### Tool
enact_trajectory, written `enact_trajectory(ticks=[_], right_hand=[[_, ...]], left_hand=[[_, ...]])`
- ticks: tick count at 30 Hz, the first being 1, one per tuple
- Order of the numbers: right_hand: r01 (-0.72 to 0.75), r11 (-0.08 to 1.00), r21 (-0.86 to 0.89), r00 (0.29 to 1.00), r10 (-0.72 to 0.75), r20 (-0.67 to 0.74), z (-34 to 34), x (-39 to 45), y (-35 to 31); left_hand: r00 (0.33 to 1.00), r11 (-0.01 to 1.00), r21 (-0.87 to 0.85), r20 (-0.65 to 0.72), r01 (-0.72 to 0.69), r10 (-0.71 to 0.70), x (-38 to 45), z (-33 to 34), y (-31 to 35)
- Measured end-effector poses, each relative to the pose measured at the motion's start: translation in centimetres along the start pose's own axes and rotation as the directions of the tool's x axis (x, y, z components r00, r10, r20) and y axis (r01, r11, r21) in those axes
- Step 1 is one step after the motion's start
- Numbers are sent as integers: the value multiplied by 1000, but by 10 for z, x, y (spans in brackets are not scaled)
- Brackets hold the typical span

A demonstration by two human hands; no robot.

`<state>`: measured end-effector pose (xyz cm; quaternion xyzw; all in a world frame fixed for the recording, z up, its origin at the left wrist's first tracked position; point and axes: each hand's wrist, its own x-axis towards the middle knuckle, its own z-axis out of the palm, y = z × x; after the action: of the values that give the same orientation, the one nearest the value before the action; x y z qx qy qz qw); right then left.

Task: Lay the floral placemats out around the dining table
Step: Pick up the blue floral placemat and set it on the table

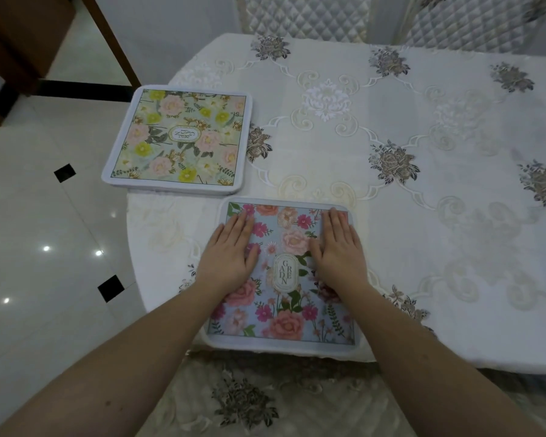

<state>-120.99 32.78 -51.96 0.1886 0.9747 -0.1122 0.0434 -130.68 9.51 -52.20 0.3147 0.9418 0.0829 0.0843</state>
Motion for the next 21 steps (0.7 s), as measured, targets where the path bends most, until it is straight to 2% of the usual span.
enact_trajectory(ticks=[4,7,11,13,16,21], right_hand=[[-90,995,40,996,90,7,-7,-7,11],[-128,991,48,992,127,11,-11,-22,5],[-35,986,162,999,38,-15,0,-63,-47],[-4,986,166,1000,8,-27,10,-80,-70],[9,995,96,1000,-7,-18,23,-95,-80],[95,995,20,995,-95,2,24,-107,-61]], left_hand=[[999,999,32,-7,32,-32,-7,-7,-18],[994,997,26,-84,75,-72,-14,-17,-10],[992,994,-104,-116,45,-57,-36,-14,49],[993,990,-128,-95,51,-63,-50,-4,71],[997,991,-110,-7,80,-81,-77,13,72],[999,999,-19,22,-29,30,-96,19,47]])
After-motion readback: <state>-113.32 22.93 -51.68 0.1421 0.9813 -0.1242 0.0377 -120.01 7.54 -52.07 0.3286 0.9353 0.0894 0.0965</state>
